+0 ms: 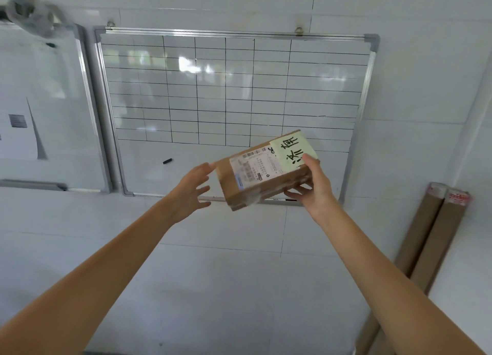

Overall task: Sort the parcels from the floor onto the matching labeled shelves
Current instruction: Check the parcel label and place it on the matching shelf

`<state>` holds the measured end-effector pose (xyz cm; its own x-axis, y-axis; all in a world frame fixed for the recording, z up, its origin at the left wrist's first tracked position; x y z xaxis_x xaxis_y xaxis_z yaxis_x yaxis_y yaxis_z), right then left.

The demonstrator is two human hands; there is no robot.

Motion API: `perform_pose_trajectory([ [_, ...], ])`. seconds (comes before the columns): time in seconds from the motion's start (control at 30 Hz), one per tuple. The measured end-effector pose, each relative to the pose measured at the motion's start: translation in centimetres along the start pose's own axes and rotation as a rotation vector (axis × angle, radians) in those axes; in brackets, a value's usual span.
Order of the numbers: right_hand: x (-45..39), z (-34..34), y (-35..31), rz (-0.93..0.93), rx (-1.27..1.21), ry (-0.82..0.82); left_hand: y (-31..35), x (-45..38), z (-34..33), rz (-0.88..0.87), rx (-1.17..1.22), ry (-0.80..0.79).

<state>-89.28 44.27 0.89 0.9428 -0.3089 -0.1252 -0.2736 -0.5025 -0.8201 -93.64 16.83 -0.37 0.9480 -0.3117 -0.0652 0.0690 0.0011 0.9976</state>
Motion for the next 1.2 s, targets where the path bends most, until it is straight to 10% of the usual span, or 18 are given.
perform_pose_trajectory([
  [0.77,0.4,2.6,2.7,-0.173,0.103,0.025,-0.4,-0.5,0.7,0.017,0.004,0.003],
  [1.2,2.0,-0.4,2.5,-0.324,0.633,-0.529,2.4,-0.8,-2.1,-0.039,-0.377,-0.411],
])
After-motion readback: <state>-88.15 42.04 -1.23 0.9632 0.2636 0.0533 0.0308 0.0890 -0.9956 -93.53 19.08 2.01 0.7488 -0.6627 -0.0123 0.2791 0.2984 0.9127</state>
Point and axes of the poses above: each hand's wrist, its own x-axis away from the middle knuckle, its own z-axis out of the back of the hand, y = z × x, the point moved 6 cm from there along -x, towards the middle knuckle, and after that the axes turned 11 degrees about -x, right-handed, at the moved point
